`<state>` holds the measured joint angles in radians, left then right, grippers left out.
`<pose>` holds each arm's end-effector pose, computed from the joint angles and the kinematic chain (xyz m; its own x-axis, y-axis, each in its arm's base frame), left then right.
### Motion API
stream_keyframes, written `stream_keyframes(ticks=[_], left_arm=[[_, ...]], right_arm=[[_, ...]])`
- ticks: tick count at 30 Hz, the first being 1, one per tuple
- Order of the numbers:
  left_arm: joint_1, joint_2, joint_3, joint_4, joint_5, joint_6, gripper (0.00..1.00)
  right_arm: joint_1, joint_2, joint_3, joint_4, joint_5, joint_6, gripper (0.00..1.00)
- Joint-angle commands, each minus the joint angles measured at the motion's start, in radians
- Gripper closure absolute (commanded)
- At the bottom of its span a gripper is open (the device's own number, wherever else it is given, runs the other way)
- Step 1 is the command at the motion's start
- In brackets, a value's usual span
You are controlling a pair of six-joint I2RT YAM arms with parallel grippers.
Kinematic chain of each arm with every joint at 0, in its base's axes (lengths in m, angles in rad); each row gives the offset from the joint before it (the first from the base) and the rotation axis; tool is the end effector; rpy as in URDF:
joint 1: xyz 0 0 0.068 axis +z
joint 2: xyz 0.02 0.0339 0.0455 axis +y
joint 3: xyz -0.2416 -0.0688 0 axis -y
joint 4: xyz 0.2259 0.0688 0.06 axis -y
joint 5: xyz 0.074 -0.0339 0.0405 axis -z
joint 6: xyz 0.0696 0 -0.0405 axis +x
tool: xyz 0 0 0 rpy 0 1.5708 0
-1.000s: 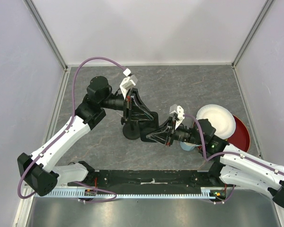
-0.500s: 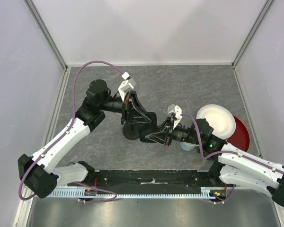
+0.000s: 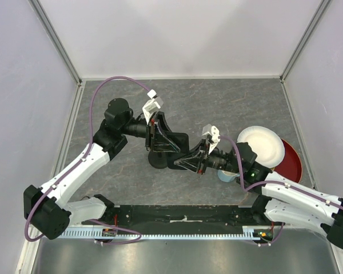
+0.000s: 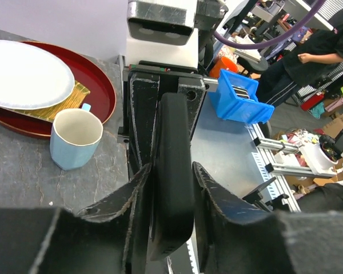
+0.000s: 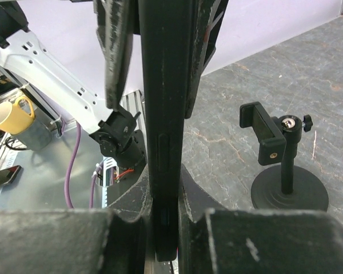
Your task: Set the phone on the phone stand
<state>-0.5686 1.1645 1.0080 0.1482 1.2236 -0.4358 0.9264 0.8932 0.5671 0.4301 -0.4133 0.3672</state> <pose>0.1794 -0.1923 0.3587 -0.4182 0.0967 -0.9032 0.8814 -0.1972 -0.4292 0.1211 0.2077 0.3005 -0.2908 0.1603 -0.9433 -0.9297 0.1856 0.3181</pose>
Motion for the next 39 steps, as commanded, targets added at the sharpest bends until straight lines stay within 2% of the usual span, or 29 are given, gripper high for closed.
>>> stream_keyframes(ticks=[1,8,11,12,15,16,17,19,20,22,23,25,27,29,30,33,37,39], left_arm=[[0.01,-0.009,-0.011,0.082,0.037,-0.07,0.59],[0.016,-0.006,-0.017,0.114,0.037,-0.095,0.62],[0.016,-0.002,-0.028,0.158,0.048,-0.124,0.72],[0.016,-0.002,-0.032,0.168,0.05,-0.133,0.81],[0.016,-0.011,-0.048,0.185,0.037,-0.121,0.98],[0.016,-0.014,-0.052,0.185,0.028,-0.112,0.98],[0.016,-0.023,-0.058,0.185,0.008,-0.103,0.98],[0.018,-0.032,-0.072,0.18,-0.016,-0.074,0.98],[0.018,-0.038,-0.074,0.156,-0.048,-0.048,0.98],[0.021,-0.046,-0.068,0.123,-0.082,-0.026,0.98],[0.027,-0.058,-0.066,0.108,-0.128,-0.002,0.98],[0.041,-0.075,-0.062,0.061,-0.189,0.02,0.98],[0.071,-0.12,-0.066,0.03,-0.289,0.042,0.98],[0.087,-0.167,-0.072,0.005,-0.428,0.065,0.98],[0.102,-0.225,-0.092,0.004,-0.479,0.075,0.98],[0.115,-0.313,-0.14,0.011,-0.651,0.12,0.98],[0.115,-0.477,-0.186,-0.006,-0.867,0.181,0.98],[0.113,-0.528,-0.216,-0.016,-1.031,0.201,0.98]], right_arm=[[0.0,0.012,0.043,0.093,-0.028,-0.004,1.0],[-0.001,-0.005,0.045,0.058,-0.019,-0.017,1.0],[-0.001,-0.002,0.051,0.035,-0.018,-0.019,1.0],[-0.001,0.004,0.051,0.035,-0.024,-0.016,1.0],[0.0,0.032,0.062,0.007,-0.035,-0.004,1.0],[-0.001,0.036,0.066,-0.008,0.0,-0.004,0.97],[-0.001,0.036,0.077,-0.025,0.02,0.009,0.86],[-0.001,0.038,0.088,-0.085,0.066,0.01,0.69],[-0.001,0.039,0.106,-0.111,0.085,0.006,0.53],[-0.001,0.046,0.131,-0.218,0.122,-0.01,0.39],[0.0,0.047,0.157,-0.256,0.164,-0.026,0.29],[-0.001,0.046,0.175,-0.355,0.22,-0.036,0.21],[-0.001,0.038,0.186,-0.405,0.316,-0.037,0.02],[-0.001,0.015,0.174,-0.415,0.387,-0.011,0.02],[-0.001,0.004,0.165,-0.413,0.492,0.036,0.02],[-0.001,-0.037,0.108,-0.349,0.609,0.102,0.02],[0.006,0.002,0.085,-0.297,0.569,0.141,0.02],[0.041,0.048,0.123,-0.326,0.577,0.136,0.02]])
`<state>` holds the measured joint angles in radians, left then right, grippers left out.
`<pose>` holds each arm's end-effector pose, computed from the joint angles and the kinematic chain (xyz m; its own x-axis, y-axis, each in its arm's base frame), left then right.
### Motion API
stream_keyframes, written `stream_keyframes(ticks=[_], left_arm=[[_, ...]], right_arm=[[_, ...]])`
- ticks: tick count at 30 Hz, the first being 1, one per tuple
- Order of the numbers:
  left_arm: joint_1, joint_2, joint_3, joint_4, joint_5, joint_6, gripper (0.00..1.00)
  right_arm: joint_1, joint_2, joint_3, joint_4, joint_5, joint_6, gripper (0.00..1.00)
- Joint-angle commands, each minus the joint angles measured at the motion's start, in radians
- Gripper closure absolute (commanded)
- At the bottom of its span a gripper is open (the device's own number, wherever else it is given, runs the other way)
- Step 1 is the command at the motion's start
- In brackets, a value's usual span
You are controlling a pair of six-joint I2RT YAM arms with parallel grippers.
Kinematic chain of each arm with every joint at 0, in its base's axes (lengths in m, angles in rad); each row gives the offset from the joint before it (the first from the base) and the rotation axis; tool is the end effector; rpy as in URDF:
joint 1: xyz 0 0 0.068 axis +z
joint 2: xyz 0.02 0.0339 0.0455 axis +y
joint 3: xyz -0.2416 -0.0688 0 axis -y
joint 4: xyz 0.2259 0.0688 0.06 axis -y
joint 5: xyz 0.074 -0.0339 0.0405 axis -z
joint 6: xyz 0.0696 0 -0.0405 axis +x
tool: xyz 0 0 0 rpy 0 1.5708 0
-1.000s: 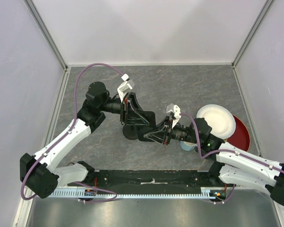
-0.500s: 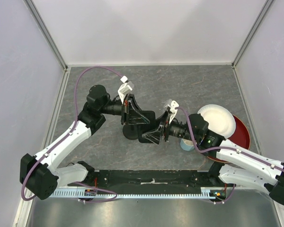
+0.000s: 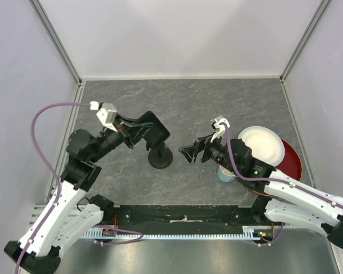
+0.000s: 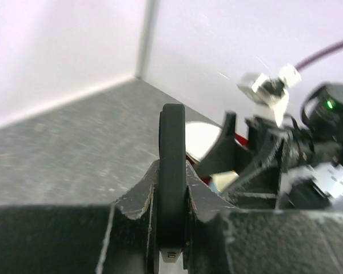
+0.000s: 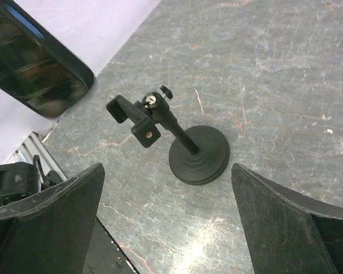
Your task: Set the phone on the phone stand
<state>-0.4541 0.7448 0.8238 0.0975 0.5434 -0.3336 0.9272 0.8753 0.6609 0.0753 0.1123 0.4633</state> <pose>0.1588 -0.1176 0.3784 -0.1236 -0.2515 -0.9599 0.8386 0.4906 -0.2366 0.1505 0.1877 0.2897 -0.3999 0.2069 -0.8929 -0.6143 0.6624 0.4287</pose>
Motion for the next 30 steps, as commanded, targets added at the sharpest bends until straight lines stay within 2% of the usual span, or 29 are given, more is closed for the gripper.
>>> stream_keyframes(ticks=[1,2,5,8,13,18,24,30], left_arm=[[-0.001,-0.137,-0.044,0.034,-0.405,0.103,0.98],[0.0,-0.175,-0.064,0.034,-0.5,0.116,0.98],[-0.001,-0.225,-0.089,0.036,-0.617,0.13,0.98],[-0.001,-0.229,-0.095,0.038,-0.658,0.134,0.98],[-0.001,-0.196,-0.086,0.022,-0.663,0.105,0.98],[-0.001,-0.182,-0.086,0.022,-0.635,0.107,0.98],[-0.001,-0.182,-0.086,0.022,-0.628,0.105,0.98],[-0.001,-0.18,-0.083,0.021,-0.609,0.096,0.98]], right_arm=[[0.061,0.109,0.04,0.027,0.076,0.035,0.02],[0.082,0.129,0.058,0.027,0.101,0.023,0.05],[0.174,0.182,0.077,0.07,0.191,0.008,0.12],[0.248,0.238,0.104,0.129,0.252,-0.005,0.17],[0.335,0.39,0.219,0.124,0.326,-0.043,0.22],[0.345,0.47,0.278,0.089,0.456,-0.034,0.27],[0.346,0.49,0.316,0.009,0.529,-0.002,0.36],[0.343,0.514,0.321,-0.031,0.552,0.012,0.37]])
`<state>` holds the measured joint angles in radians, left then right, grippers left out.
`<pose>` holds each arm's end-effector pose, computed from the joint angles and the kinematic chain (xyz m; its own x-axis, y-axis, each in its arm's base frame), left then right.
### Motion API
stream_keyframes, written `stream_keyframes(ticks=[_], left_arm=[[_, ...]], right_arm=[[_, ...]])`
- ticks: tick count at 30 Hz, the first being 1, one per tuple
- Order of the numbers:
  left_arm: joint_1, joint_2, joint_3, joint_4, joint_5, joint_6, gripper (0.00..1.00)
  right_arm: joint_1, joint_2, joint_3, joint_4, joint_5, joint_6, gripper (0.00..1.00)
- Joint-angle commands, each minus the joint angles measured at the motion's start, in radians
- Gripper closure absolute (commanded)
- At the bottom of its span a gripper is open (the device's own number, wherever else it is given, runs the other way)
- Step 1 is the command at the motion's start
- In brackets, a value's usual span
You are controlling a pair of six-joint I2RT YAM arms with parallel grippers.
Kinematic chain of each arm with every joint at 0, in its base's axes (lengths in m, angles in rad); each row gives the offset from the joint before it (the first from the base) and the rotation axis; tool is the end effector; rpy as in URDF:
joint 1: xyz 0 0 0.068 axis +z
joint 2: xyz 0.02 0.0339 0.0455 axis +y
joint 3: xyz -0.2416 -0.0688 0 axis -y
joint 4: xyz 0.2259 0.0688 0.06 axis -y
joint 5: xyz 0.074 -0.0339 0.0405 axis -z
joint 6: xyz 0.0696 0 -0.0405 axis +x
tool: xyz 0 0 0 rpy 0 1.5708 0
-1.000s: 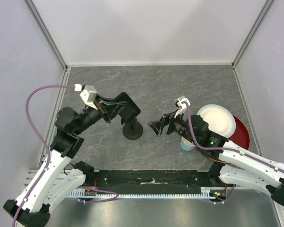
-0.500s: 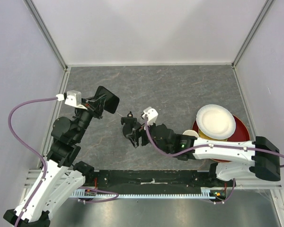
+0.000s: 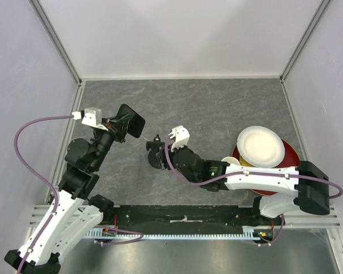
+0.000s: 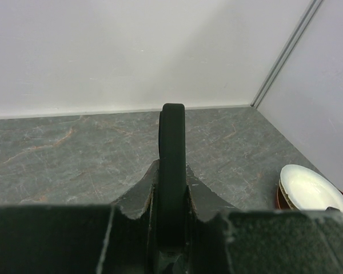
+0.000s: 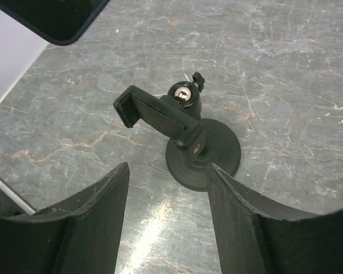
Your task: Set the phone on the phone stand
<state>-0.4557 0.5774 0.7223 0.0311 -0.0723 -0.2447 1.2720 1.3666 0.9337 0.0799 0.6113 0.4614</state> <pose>0.1581 -0.0719 0.3625 0.0617 -0.2993 -0.9522 0.4020 0.8806 -0.2508 0.1336 0.2980 0.2645 -0.3690 0.0406 -0.9286 -0.5135 0.8238 0.2401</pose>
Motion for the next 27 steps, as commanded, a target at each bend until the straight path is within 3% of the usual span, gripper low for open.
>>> stream_keyframes(ticks=[1,6,21,25,27], left_arm=[[0.0,-0.011,0.019,0.087,0.006,0.002,0.98],[-0.001,-0.007,0.02,0.087,0.019,-0.005,0.98],[-0.001,0.035,0.034,0.093,0.12,-0.016,0.98],[0.0,0.053,0.045,0.092,0.176,-0.007,0.98],[-0.001,0.07,0.051,0.096,0.225,-0.005,0.98]], right_arm=[[-0.003,0.026,0.053,-0.037,0.053,0.013,0.37],[-0.029,0.043,0.066,-0.049,0.041,0.016,0.44],[-0.171,-0.027,0.002,-0.058,-0.022,-0.023,0.5],[-0.187,-0.044,-0.001,-0.077,-0.018,-0.087,0.53],[-0.2,-0.057,-0.007,-0.077,-0.097,-0.168,0.56]])
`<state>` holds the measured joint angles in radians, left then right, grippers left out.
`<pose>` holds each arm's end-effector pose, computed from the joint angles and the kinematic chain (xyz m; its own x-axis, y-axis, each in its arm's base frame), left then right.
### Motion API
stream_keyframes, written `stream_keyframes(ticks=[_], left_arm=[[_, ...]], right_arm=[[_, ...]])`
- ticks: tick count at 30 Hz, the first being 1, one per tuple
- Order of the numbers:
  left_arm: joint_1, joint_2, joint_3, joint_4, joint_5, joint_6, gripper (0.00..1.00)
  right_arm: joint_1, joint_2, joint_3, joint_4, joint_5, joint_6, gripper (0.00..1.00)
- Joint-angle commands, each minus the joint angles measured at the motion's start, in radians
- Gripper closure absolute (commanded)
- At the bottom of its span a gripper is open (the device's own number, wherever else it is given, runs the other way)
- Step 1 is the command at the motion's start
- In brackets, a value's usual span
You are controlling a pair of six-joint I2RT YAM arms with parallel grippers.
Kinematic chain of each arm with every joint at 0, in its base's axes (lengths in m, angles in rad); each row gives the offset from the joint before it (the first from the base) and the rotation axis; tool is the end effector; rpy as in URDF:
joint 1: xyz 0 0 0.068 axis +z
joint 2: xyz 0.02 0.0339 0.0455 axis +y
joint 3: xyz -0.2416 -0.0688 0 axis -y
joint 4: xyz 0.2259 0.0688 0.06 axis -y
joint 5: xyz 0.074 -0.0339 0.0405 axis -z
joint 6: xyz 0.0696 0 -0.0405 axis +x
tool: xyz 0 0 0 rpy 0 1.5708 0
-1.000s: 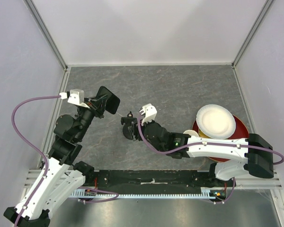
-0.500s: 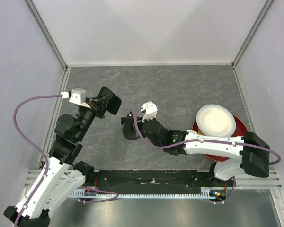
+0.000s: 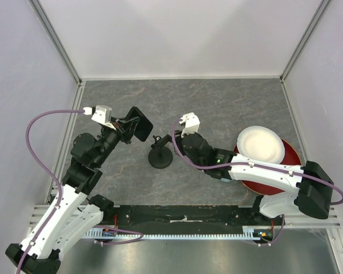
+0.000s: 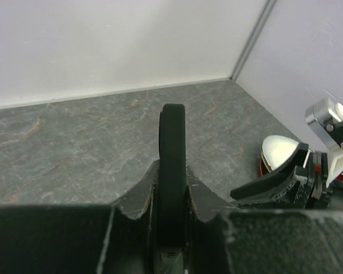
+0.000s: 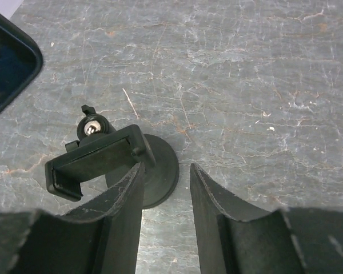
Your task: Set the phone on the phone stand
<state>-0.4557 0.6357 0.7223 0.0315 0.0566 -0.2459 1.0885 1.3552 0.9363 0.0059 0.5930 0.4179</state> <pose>0.1670 -0.0862 0.3532 -0.0166 -0.2625 -0.9648 0.5008 0.8329 -0.2353 0.1828 0.2652 0.2596 -0.3720 0.0152 -0.9281 -0.3789 0.9103 0.1667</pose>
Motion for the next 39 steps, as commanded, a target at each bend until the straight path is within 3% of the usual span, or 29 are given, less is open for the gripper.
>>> stream_keyframes(ticks=[1,7,9,13,14,15,17,21,24,39], left_arm=[[-0.001,0.019,0.057,0.1,0.164,-0.003,0.98],[-0.001,0.16,0.143,0.075,0.445,-0.024,0.98],[-0.001,0.192,0.167,0.048,0.448,-0.036,0.98],[-0.001,0.165,0.166,0.04,0.413,-0.044,0.98],[-0.001,0.145,0.155,0.054,0.401,-0.043,0.98],[-0.001,0.128,0.128,0.067,0.369,-0.039,0.98],[-0.001,0.061,0.102,0.097,0.322,-0.035,0.98],[-0.005,-0.03,0.042,0.122,0.163,-0.016,0.98],[-0.009,-0.067,0.025,0.123,0.091,-0.009,0.98],[-0.009,-0.059,0.026,0.122,0.1,-0.012,0.98]], right_arm=[[-0.018,-0.048,-0.011,-0.001,-0.116,-0.146,0.58],[-0.047,-0.152,-0.074,0.008,-0.26,-0.159,0.59],[-0.061,-0.177,-0.1,0.006,-0.345,-0.162,0.58],[-0.059,-0.182,-0.12,0.037,-0.461,-0.205,0.58],[-0.059,-0.188,-0.123,0.054,-0.476,-0.215,0.55],[-0.059,-0.191,-0.135,0.075,-0.49,-0.229,0.45],[-0.061,-0.2,-0.149,0.143,-0.48,-0.264,0.41],[-0.061,-0.153,-0.12,0.148,-0.368,-0.303,0.55],[-0.059,-0.143,-0.149,0.212,-0.326,-0.326,0.58],[-0.061,-0.117,-0.243,0.47,-0.38,-0.396,0.63]])
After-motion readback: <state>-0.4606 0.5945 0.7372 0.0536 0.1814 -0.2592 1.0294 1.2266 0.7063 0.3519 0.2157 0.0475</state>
